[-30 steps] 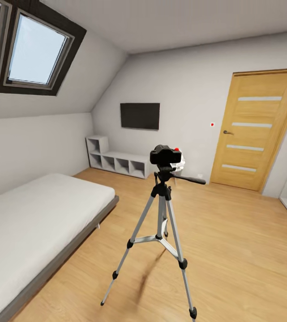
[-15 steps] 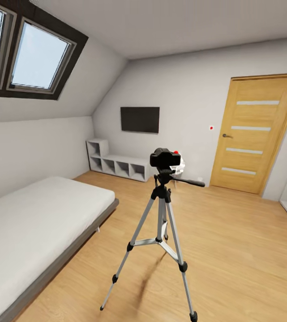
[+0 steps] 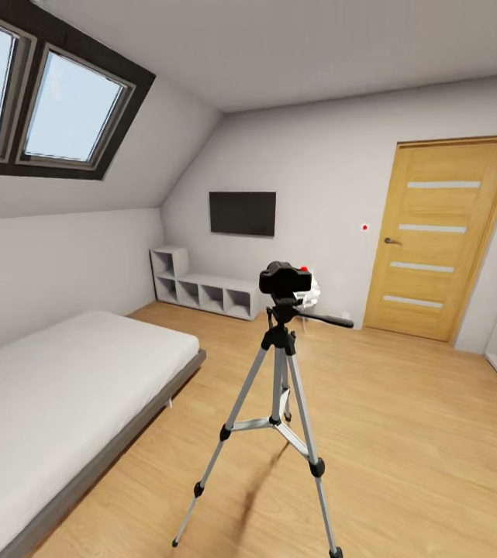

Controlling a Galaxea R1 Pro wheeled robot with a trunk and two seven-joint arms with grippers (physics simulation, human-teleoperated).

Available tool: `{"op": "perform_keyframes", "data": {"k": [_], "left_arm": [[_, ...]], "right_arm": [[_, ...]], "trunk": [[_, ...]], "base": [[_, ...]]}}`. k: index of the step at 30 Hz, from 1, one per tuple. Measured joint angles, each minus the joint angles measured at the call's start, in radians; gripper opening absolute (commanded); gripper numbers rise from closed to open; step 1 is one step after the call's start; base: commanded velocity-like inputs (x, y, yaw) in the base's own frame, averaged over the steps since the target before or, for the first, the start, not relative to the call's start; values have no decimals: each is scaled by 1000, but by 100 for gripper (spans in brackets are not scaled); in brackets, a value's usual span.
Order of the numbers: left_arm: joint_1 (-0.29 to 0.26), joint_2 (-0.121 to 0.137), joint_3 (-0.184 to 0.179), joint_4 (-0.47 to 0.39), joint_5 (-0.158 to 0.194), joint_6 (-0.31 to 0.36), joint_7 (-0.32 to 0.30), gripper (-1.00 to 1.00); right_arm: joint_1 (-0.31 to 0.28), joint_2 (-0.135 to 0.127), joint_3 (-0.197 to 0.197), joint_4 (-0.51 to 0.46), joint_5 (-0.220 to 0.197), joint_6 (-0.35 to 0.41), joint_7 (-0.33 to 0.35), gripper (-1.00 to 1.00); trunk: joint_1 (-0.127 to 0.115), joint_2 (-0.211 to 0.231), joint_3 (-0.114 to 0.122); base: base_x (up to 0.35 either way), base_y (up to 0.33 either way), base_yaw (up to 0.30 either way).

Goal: Attach the digital camera to the camera tripod in the bedroom.

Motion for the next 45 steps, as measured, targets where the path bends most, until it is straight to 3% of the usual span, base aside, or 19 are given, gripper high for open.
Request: {"op": "perform_keyframes", "data": {"k": [5,10,33,45], "left_arm": [[0,0,-1,2,0,0,0,100],[0,0,-1,3,0,0,0,100],[0,0,-3,1,0,0,0,100],[1,0,-2,2,0,0,0,100]], "right_arm": [[0,5,0,0,-51,-2,0,100],[0,5,1,0,-60,-1,0,100],[0,4,2,0,-63,1,0,100],[0,1,13,0,-53,11,-10,100]], "trunk": [[0,0,8],[0,0,16],[0,0,51],[0,0,55]], "base": [[0,0,0],[0,0,0],[0,0,0],[0,0,0]]}}
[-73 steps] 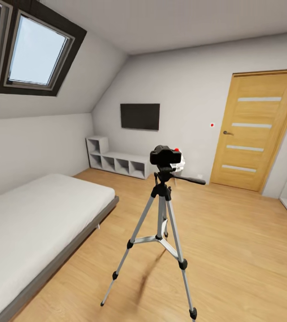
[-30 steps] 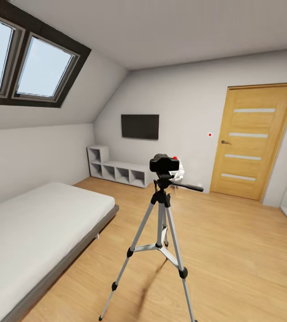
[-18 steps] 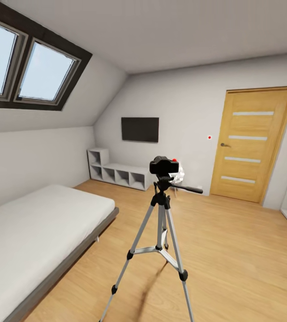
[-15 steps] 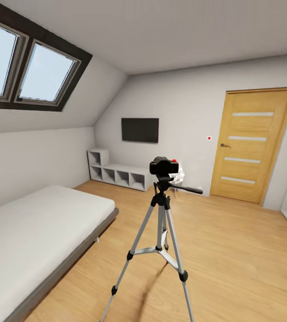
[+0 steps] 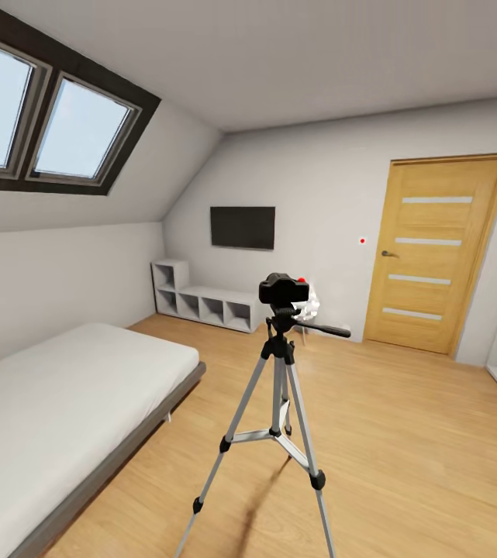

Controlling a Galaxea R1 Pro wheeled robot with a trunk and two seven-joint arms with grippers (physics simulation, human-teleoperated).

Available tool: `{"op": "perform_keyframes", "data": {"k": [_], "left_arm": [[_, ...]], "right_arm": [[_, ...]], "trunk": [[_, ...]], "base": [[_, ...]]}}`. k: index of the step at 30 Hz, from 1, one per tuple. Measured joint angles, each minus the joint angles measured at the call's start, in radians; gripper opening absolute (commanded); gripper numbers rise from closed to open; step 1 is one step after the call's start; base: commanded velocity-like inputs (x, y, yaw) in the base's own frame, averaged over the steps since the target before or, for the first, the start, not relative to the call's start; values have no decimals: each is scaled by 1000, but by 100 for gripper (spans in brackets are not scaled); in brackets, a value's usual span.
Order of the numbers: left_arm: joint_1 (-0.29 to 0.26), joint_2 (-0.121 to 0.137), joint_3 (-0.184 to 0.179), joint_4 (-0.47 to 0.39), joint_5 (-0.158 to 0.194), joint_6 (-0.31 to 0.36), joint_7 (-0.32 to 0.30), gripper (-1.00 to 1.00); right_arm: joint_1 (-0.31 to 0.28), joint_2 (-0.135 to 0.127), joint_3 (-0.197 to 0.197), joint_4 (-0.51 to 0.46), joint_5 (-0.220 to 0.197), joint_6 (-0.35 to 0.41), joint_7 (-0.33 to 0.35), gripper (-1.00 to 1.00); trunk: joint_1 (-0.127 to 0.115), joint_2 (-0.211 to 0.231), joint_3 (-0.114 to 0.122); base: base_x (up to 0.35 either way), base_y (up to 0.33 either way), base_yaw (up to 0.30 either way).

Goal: Attach the digital camera to the camera tripod in the bedroom.

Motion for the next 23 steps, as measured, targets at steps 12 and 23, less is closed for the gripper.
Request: {"op": "perform_keyframes", "data": {"k": [12,23], "left_arm": [[0,0,0,0,0,0,0,100],[0,0,0,0,0,0,0,100]], "right_arm": [[0,-6,4,0,1,-2,-1,100],[0,-3,4,0,2,-3,-1,100]], "trunk": [[0,0,0],[0,0,0]], "base": [[0,0,0],[0,0,0]]}}
